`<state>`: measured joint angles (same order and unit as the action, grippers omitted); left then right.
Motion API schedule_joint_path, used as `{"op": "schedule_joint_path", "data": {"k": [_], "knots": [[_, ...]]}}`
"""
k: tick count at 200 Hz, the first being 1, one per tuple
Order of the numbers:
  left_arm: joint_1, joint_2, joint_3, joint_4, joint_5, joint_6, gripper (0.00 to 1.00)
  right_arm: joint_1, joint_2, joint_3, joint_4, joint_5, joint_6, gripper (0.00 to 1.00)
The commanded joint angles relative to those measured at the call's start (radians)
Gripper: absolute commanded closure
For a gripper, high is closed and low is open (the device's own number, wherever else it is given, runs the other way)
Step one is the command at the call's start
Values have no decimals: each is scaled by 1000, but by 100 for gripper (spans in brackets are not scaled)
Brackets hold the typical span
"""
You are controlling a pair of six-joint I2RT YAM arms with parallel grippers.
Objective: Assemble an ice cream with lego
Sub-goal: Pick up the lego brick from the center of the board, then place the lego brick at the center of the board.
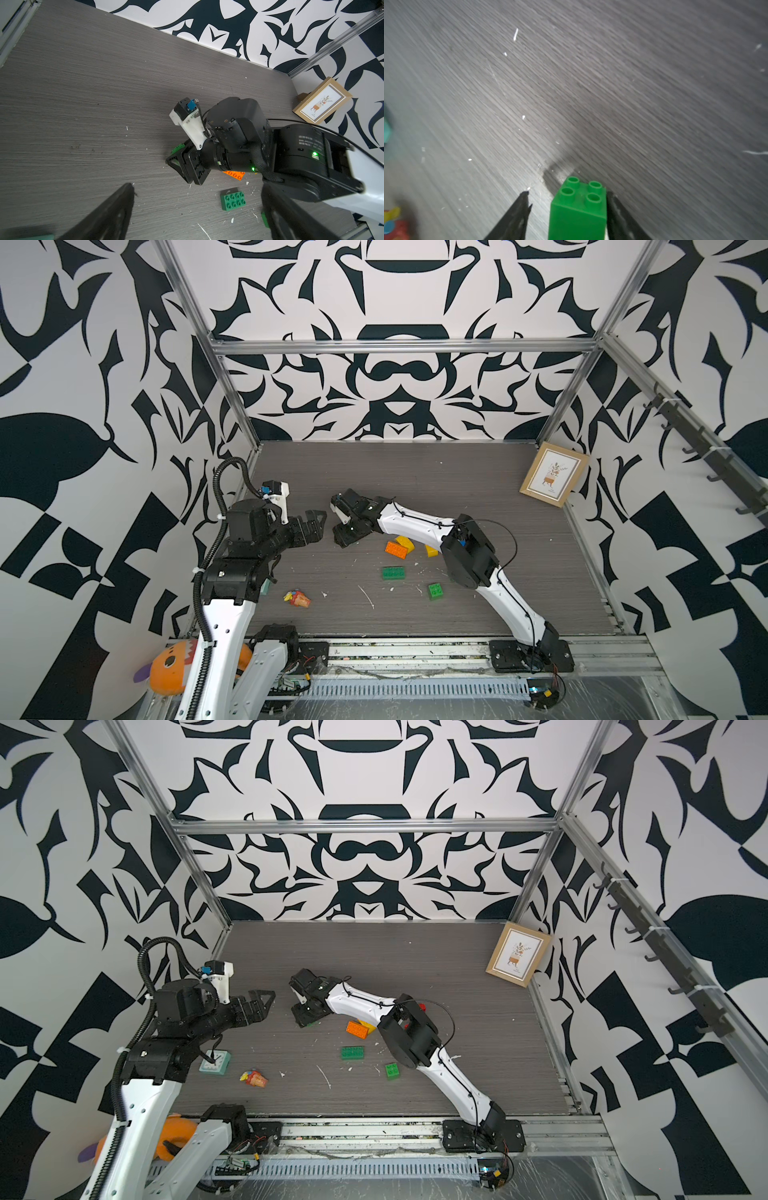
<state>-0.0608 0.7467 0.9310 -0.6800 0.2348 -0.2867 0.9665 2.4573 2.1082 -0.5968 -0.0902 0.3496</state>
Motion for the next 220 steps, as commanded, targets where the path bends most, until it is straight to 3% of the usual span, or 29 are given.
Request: {"op": "schedule_joint_path", "data": {"k": [1, 15, 47, 89, 109, 144, 169, 187, 220], "knots": [[4, -12, -5, -30, 1, 11, 1, 21, -6, 100, -147, 141, -50, 44], [3, -13, -5, -32, 0, 11, 1, 23, -1, 121, -175, 178, -59, 48], [4, -18, -8, -31, 1, 9, 1, 24, -23, 98, -153, 176, -59, 65], [3, -24, -8, -32, -8, 5, 1, 24, -55, 50, -122, 153, -70, 72], [4, -26, -14, -23, -16, -4, 1, 24, -118, -45, -44, 142, -96, 75], [4, -17, -20, 3, -30, -29, 1, 24, -437, -537, 462, 87, -164, 78], [3, -13, -41, 46, -29, -64, 1, 35, -625, -917, 969, 62, -175, 78], [4, -10, -52, 66, -23, -89, 1, 58, -639, -1087, 1248, 72, -191, 76], [3, -28, -105, 118, -2, -123, 1, 124, -524, -1204, 1634, 108, -256, 79]]}}
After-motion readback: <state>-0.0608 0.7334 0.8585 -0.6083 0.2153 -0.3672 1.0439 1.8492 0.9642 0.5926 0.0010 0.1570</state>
